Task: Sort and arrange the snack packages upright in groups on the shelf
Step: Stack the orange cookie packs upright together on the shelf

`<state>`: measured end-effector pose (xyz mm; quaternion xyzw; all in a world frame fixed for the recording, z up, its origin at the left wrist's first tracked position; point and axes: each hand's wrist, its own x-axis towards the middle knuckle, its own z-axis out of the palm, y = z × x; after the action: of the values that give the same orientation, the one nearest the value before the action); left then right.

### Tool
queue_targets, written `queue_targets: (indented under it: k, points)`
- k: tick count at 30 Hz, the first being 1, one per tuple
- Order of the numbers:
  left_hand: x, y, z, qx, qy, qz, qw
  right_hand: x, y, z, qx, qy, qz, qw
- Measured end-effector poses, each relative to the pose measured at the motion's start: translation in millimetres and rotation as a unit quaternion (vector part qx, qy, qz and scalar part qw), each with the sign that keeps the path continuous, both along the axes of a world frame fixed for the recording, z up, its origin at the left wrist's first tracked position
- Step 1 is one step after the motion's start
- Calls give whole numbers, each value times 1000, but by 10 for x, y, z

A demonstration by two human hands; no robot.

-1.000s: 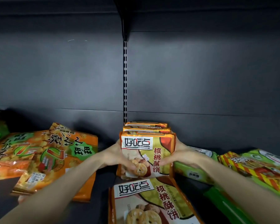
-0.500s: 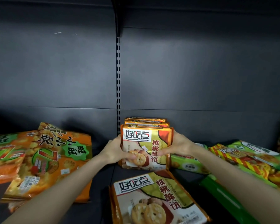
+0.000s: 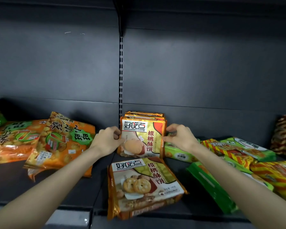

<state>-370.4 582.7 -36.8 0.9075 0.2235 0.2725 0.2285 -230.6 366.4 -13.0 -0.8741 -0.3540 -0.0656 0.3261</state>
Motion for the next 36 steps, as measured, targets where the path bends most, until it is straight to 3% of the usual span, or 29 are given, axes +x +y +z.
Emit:
queue_targets:
  k: [8,11,14,17,24,36]
  points:
    - [-664,-572,-290,-50,37,42,997,-552,-287,-206,-67,84,78,991]
    - [-871,-767,-430,-129,58,76,987,-744,-374,-331,-82,127,98,984]
    - [-993,-920,-433,-201,59,67,975,-892,-417,-396,-36,189,106,976]
    - [-1101,-1051,-403,-241,35,-14,970,-990,-439,-444,23,217,116,969]
    - [-1099,-1058,-465,-238,-128,-78,960,-988,-501,-459,184,192,102,959]
    - [-415,-613,-472,-126,-163,-65,976,-573,-126,-286,166,76,-2,983]
